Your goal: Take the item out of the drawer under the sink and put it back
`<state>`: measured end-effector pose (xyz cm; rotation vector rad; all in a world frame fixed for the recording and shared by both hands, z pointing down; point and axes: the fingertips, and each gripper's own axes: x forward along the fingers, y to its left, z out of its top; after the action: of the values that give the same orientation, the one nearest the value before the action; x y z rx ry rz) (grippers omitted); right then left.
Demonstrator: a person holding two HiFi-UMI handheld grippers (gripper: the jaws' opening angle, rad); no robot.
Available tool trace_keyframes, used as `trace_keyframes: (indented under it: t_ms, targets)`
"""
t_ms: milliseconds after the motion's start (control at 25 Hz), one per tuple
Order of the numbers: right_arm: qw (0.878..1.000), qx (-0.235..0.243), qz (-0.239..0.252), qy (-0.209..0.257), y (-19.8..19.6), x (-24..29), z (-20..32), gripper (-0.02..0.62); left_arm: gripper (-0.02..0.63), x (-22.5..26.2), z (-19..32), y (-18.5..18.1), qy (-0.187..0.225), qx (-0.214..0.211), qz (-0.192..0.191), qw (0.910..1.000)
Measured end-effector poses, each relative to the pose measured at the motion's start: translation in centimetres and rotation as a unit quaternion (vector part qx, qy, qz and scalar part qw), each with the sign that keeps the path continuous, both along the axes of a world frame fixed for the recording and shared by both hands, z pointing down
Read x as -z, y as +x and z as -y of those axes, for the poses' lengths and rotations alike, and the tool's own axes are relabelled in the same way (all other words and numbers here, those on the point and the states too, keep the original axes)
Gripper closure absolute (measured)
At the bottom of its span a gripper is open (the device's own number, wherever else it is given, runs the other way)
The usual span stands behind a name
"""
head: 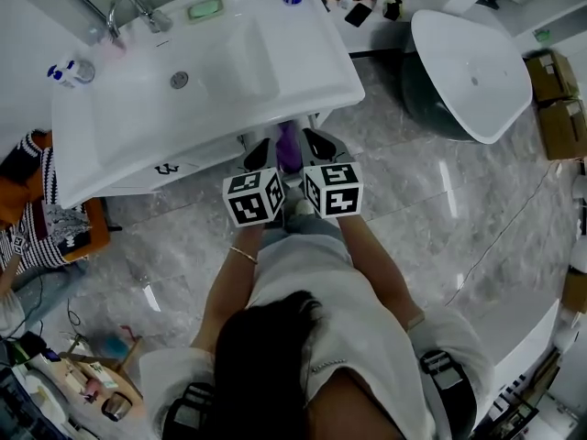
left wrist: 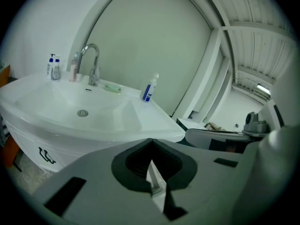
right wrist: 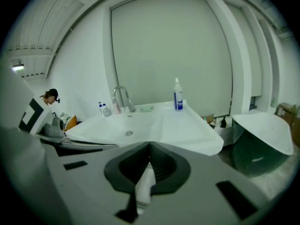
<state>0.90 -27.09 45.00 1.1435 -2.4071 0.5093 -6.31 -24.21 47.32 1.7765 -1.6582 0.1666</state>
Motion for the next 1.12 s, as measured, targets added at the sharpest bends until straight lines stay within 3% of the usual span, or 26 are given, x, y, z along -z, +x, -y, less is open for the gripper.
trace_keyframes:
  t_ms: [720, 920, 1000, 1120]
  targets:
    - [1.000, 0.014, -0.007, -0.008, -1.3, -0.9, -1.5, 0.580, 0.603, -0.8, -1.0, -0.1, -0.007, -0.007, 0.000, 1.0000]
    - [0.998, 0.011, -0.021, -0.060, -0.4, -3.5, -1.8, 0.577, 0.603, -2.7, -1.6, -0.1, -0.042, 0.001, -0.003, 0.9991]
    - [0.996, 0.016, -0.029, -0.082, -0.2, -4.7, -1.9, 0.564, 0.603, -3.7, -1.7, -0.2, -0.059, 0.003, -0.003, 0.9983]
    - [0.994, 0.027, -0.029, -0.106, -0.3, -6.2, -1.9, 0.466, 0.603, -5.3, -2.0, -0.2, -0.078, 0.007, -0.007, 0.9969]
